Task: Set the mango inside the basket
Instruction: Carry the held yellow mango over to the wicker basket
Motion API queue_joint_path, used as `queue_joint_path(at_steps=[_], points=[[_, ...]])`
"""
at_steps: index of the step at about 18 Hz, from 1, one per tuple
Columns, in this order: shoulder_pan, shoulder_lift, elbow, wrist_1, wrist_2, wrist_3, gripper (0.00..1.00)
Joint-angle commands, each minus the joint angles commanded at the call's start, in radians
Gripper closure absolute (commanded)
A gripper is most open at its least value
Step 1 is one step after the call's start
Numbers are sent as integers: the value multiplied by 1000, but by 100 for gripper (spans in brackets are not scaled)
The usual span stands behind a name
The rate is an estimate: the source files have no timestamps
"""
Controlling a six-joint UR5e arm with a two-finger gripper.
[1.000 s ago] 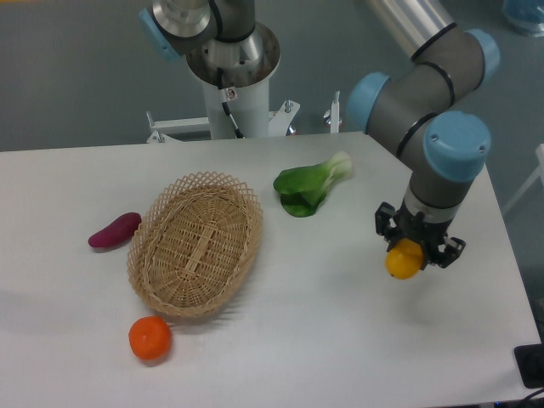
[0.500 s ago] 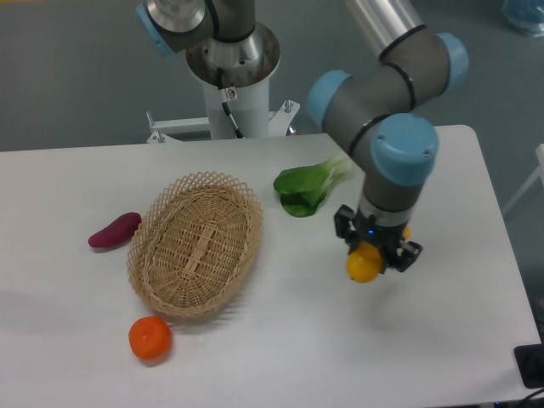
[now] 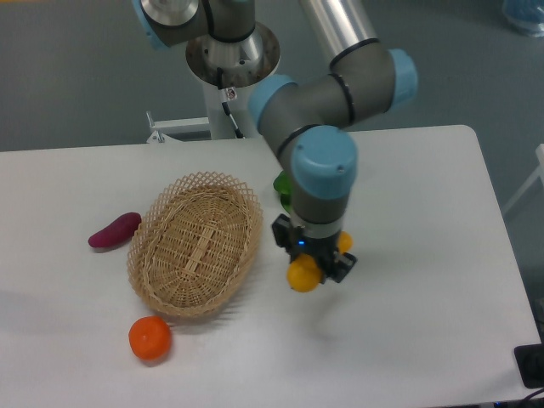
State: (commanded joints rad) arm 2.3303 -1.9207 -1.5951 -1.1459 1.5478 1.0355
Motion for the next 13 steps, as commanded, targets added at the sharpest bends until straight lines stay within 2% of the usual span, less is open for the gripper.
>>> queue_joint_path(at_steps=[2,6,13], points=[[-26,28,-60,26,0,2,47],[-74,75,-169,144,3,-2,47],[-157,71,-230,164,14,-35,47]])
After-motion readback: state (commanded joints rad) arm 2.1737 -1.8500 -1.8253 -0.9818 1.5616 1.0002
